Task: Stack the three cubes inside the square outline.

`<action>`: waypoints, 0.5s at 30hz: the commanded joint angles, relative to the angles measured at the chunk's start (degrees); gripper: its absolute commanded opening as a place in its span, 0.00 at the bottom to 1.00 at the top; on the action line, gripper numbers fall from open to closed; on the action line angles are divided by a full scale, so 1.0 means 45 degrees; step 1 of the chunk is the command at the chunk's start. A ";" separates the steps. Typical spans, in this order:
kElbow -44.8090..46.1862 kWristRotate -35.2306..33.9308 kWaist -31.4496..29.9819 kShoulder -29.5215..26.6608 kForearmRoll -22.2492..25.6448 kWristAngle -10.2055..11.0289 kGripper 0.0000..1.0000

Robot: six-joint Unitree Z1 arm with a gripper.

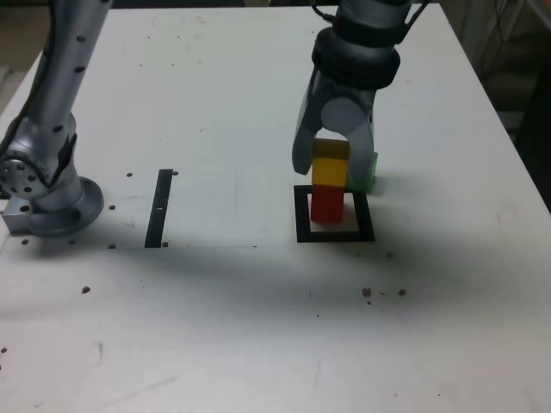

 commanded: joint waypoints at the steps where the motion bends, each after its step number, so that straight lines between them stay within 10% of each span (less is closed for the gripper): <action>1: 0.0067 0.0034 0.0056 0.0155 -0.0110 -0.0037 0.33; 12: 0.0483 0.0114 0.0323 0.0323 -0.0534 -0.0052 0.34; 15: 0.0559 0.0185 0.0353 0.0334 -0.0636 -0.0068 0.48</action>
